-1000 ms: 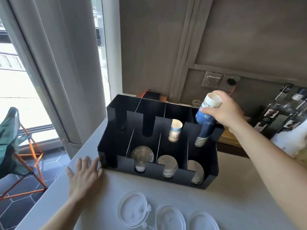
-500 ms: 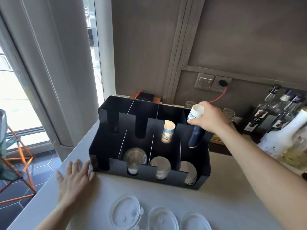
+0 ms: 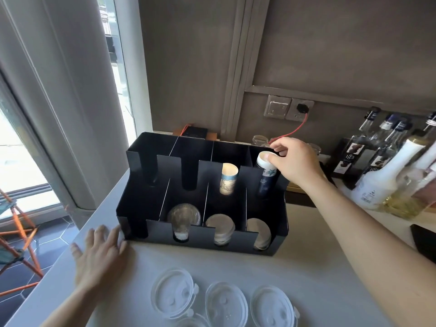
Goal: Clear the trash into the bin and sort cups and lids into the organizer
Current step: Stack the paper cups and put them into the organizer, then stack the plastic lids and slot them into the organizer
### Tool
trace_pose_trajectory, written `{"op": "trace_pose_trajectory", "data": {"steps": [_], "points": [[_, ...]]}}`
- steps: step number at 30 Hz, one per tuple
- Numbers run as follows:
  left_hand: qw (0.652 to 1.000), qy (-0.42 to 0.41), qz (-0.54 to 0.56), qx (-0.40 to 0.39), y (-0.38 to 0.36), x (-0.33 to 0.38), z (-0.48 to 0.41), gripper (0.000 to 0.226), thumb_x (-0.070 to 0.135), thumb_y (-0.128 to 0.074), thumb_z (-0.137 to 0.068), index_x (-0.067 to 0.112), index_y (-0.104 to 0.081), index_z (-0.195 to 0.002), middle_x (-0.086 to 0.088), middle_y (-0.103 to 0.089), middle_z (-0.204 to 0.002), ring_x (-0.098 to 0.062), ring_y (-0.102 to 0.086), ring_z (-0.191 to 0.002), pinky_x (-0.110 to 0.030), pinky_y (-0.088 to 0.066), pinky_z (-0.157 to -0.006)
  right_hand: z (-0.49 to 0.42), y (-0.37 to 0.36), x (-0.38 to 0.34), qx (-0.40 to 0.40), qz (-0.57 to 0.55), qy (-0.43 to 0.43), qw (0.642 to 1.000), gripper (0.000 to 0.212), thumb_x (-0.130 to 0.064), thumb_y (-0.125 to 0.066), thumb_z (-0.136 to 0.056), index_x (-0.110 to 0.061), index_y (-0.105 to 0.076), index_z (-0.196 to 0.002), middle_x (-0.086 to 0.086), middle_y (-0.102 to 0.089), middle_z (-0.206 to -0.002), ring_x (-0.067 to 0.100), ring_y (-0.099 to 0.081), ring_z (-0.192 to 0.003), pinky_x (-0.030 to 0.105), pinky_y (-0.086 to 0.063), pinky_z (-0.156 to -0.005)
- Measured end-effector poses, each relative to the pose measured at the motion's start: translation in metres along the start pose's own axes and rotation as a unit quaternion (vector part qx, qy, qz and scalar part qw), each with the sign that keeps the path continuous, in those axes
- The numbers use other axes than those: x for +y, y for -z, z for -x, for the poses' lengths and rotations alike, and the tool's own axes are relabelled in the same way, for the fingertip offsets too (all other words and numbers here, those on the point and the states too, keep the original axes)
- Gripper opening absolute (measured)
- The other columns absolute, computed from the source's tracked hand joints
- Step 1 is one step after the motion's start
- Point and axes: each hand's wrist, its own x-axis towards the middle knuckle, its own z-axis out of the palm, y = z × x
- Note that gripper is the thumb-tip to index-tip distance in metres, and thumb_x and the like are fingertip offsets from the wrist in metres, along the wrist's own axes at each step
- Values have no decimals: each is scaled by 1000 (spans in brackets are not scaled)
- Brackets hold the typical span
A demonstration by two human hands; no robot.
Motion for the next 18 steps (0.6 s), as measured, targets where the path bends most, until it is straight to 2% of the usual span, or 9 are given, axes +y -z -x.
{"op": "trace_pose_trajectory", "data": {"steps": [2, 5, 6, 8, 11, 12, 14, 16, 18], "points": [[1000, -5, 11, 10, 1, 0, 1, 32, 37, -44, -99, 28, -51, -129, -11, -45, -142, -32, -30, -140, -63, -15, -115, 13, 0, -3, 18, -23, 20, 999, 20, -30, -76, -84, -21, -73, -102, -5, -70, -101, 17, -65, -94, 37, -53, -86], [997, -1, 71, 35, 4, -3, 4, 28, 30, -56, -96, 22, -60, -123, -15, -52, -136, -36, -41, -133, -58, -15, -116, 42, -3, -4, 46, -53, 53, 996, 12, -26, -77, -83, -27, -72, -93, -12, -68, -91, 8, -64, -83, 19, -51, -76], [994, 6, 103, 44, 6, -4, 5, 28, 26, -61, -94, 19, -64, -121, -17, -55, -133, -38, -45, -128, -57, -19, -115, 54, -6, -3, 47, -78, 65, 994, 14, -22, -78, -82, -25, -73, -95, -11, -69, -90, 7, -64, -80, 18, -52, -75], [982, 33, 176, 53, 9, -7, 12, 29, 16, -69, -90, 14, -69, -118, -19, -58, -128, -41, -50, -118, -55, -33, -108, 79, -13, 1, 31, -117, 71, 990, 17, -17, -79, -81, -20, -75, -98, -7, -71, -89, 9, -66, -80, 23, -55, -74], [966, 40, 249, 63, 15, -3, 34, 26, 9, -68, -87, 19, -72, -111, -13, -60, -118, -35, -57, -101, -47, -45, -88, 116, -28, 10, 5, -128, 61, 990, 15, -18, -79, -82, -22, -75, -95, -11, -71, -86, 6, -66, -77, 21, -55, -69], [963, 24, 260, 69, 17, 0, 43, 25, 8, -68, -86, 22, -72, -106, -9, -62, -113, -29, -60, -89, -43, -46, -81, 126, -32, 13, -5, -135, 52, 990, 14, -18, -79, -82, -22, -75, -95, -12, -70, -84, 6, -65, -76, 20, -54, -68], [953, -33, 289, 83, 19, 10, 60, 28, 3, -70, -84, 28, -72, -96, -3, -68, -98, -8, -61, -70, -31, -46, -68, 144, -40, 19, -32, -155, 39, 987, 13, -17, -79, -82, -23, -75, -94, -12, -70, -83, 7, -66, -76, 18, -52, -67], [943, -106, 308, 68, 25, 26, 75, 35, -3, -74, -79, 29, -71, -91, 3, -68, -86, -3, -60, -74, -20, -42, -58, 159, -45, 24, -55, -166, 30, 984, 14, -18, -79, -82, -24, -75, -94, -12, -70, -84, 7, -66, -77, 17, -52, -68], [933, -164, 320, 27, 33, 44, 86, 42, -4, -78, -76, 32, -69, -95, 10, -66, -89, -5, -60, -80, -17, -42, -55, 172, -49, 28, -83, -163, 12, 983, 16, -21, -79, -82, -26, -75, -97, -13, -69, -87, 7, -65, -81, 20, -53, -72]]}}
